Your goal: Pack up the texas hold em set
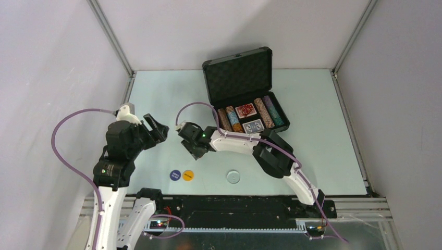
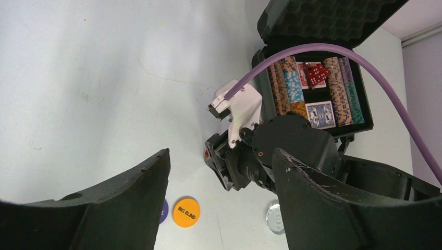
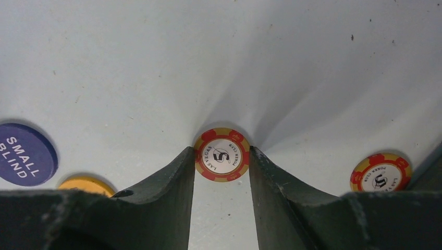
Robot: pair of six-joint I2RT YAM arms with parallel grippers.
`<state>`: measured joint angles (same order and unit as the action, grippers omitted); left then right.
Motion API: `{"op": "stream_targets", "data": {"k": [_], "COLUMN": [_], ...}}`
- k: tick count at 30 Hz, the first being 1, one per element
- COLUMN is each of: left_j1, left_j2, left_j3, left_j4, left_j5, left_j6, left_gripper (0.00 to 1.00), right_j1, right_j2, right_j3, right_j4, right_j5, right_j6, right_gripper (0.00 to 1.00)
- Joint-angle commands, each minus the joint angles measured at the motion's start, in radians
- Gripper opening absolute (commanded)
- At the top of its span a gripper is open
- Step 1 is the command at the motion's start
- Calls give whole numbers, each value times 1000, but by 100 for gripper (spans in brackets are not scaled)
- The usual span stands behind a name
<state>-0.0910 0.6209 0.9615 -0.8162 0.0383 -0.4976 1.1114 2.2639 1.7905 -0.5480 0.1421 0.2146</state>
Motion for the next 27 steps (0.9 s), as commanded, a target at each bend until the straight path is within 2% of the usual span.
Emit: {"op": "stream_targets", "data": {"k": [1,18,22,27], "left_j1": [7,8,8,7], "left_j2": [-4,7,7,3], "left_j3": [-1,-3,-4,-10], "left_j4": [31,36,41,44], "left_j5": [10,14,19,23], "left_j6": [-5,-14,-16,-21], "left_gripper": [77,77,77,77], "right_j1": [-14,-57,-73,-57], "right_j2": [-84,-240,-243,-154], "right_j3": [-12,-112,-143,-76], "right_j4": [11,40,62,35], "right_j5": [6,-11,-63,-96], "right_j6": [-12,9,12,16], "right_gripper": [45,50,57,69]}}
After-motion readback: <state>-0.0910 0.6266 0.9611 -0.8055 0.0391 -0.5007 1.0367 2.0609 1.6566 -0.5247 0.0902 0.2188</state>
